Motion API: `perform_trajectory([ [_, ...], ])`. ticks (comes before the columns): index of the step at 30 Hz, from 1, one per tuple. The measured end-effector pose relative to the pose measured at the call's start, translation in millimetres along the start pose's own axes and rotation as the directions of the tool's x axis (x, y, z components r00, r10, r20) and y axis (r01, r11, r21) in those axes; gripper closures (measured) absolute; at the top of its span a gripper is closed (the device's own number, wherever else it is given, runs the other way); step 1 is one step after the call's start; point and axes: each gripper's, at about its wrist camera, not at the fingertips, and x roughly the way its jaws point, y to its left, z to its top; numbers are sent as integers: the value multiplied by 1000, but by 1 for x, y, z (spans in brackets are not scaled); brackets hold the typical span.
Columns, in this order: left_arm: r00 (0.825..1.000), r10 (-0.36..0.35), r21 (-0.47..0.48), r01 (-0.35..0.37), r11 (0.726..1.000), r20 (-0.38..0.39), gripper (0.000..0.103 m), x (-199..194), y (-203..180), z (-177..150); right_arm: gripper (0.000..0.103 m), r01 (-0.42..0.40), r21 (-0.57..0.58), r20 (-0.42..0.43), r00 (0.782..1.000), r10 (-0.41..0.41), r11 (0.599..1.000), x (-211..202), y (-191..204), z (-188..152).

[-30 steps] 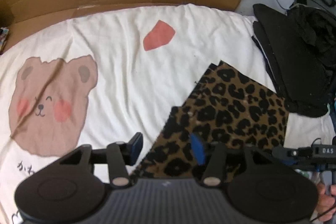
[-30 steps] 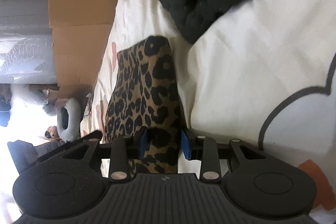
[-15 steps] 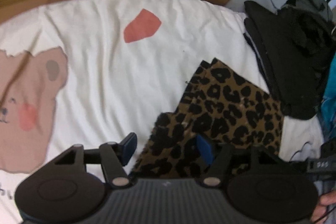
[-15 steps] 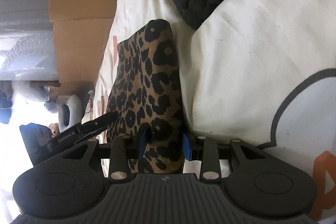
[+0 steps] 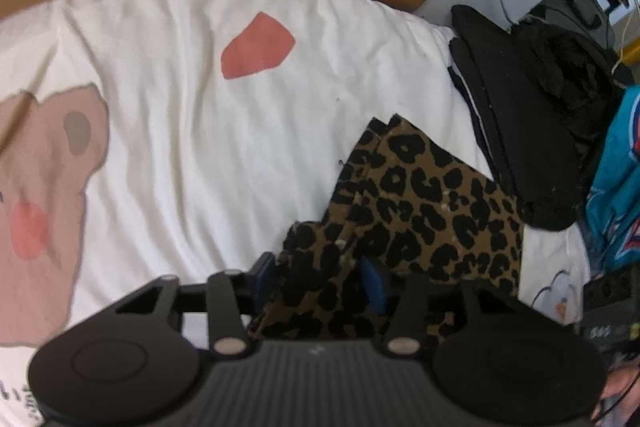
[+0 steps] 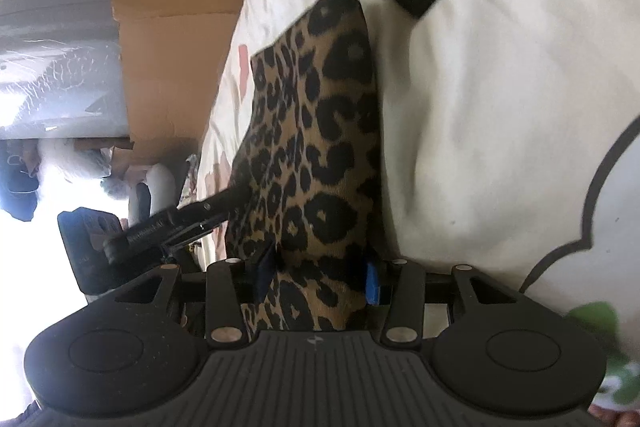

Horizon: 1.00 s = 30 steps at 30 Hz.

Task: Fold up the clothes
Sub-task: 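Grasp the skirt with the left gripper while the right gripper holds its edge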

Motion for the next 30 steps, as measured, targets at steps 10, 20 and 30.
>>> perform_trajectory([
  [10,999,-44,-12,44,999,1,40,15,3,-2,76,-32,42,65,997,29,999,4,-7,-1],
  [20,997,-61,-47,63,997,54,77,-12,-1,-9,94,3,-30,48,999,-1,1000,-1,21,6],
  [30,999,-23,52,25,998,-40,48,4,-13,-2,94,17,-22,44,999,-16,1000,-3,11,8],
])
